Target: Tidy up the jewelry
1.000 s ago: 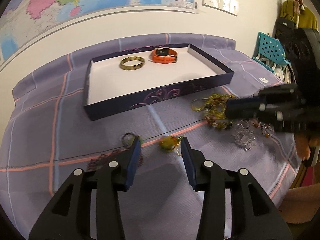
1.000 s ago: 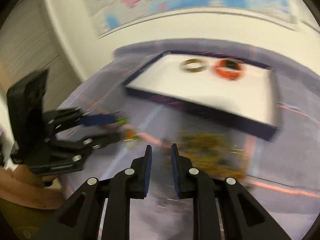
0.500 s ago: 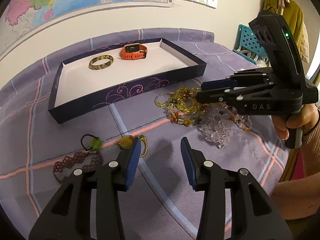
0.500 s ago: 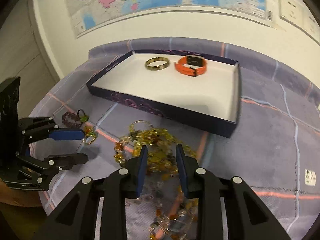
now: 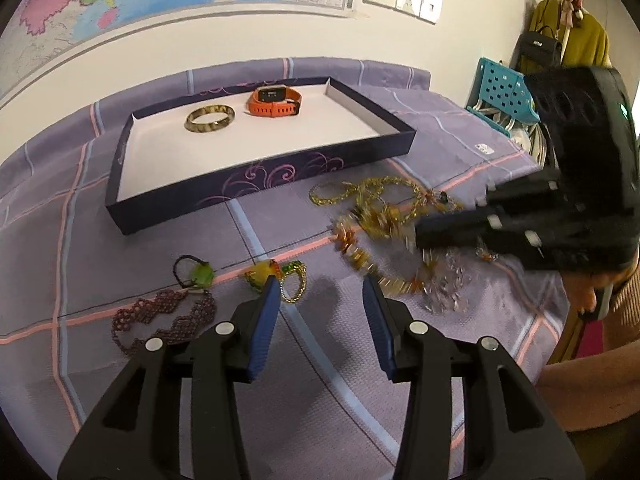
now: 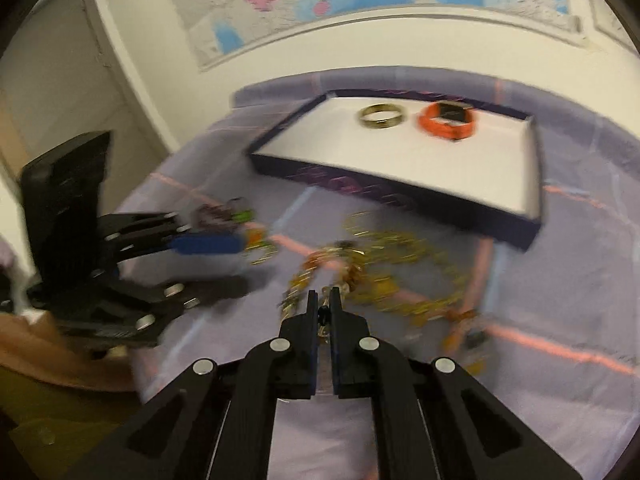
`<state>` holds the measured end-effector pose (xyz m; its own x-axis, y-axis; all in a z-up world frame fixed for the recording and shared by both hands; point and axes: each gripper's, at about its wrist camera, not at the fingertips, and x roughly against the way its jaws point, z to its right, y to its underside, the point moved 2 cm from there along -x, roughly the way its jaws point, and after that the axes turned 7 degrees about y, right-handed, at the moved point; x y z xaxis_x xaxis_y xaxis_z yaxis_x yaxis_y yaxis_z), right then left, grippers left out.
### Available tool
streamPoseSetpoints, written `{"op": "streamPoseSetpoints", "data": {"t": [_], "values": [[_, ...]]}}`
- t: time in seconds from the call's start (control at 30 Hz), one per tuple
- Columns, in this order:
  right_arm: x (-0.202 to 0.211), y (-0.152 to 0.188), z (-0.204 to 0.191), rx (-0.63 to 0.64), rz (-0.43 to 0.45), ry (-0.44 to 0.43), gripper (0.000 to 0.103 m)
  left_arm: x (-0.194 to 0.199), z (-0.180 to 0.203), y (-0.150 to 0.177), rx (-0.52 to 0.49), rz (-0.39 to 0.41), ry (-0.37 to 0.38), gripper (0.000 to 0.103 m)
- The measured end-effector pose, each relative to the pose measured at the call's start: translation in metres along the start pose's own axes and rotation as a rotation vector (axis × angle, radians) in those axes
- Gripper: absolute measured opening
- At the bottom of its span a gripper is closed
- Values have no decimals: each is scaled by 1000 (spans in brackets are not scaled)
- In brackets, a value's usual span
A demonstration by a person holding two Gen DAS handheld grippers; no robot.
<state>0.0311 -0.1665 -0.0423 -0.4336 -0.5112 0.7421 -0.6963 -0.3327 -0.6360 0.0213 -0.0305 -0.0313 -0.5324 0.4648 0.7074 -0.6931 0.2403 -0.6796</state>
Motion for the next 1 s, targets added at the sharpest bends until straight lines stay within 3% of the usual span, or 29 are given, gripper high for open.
{"op": "streamPoseSetpoints", "data": {"t": [0.2, 0.3, 0.37, 0.43, 0.67, 0.7, 0.73, 0.87, 1.0], "values": [[-10, 15, -24, 43, -71, -75, 4, 8, 0, 1, -8, 12, 10, 45], [0, 8, -12, 21, -24, -13, 6, 6, 4, 3, -19, 5, 21, 45], [5, 1, 6, 0, 11, 101, 28, 5, 9, 4, -31, 3, 25, 45], [1, -4, 26, -29, 12, 194, 30, 4, 11, 4, -39, 2, 25, 46], [-14, -9, 52, -26, -21, 271, 28, 2, 11, 5, -29, -5, 28, 48], [-15, -12, 52, -13, -24, 283, 23, 1, 11, 5, -27, -6, 28, 48], [-16, -14, 51, -6, -25, 300, 7, 1, 11, 5, -25, -7, 29, 48], [-19, -25, 59, -52, -8, 276, 4, 0, 10, 5, -19, -6, 22, 48], [-2, -26, 66, -129, 50, 189, 7, 3, 4, 7, -5, -2, 10, 49]]}}
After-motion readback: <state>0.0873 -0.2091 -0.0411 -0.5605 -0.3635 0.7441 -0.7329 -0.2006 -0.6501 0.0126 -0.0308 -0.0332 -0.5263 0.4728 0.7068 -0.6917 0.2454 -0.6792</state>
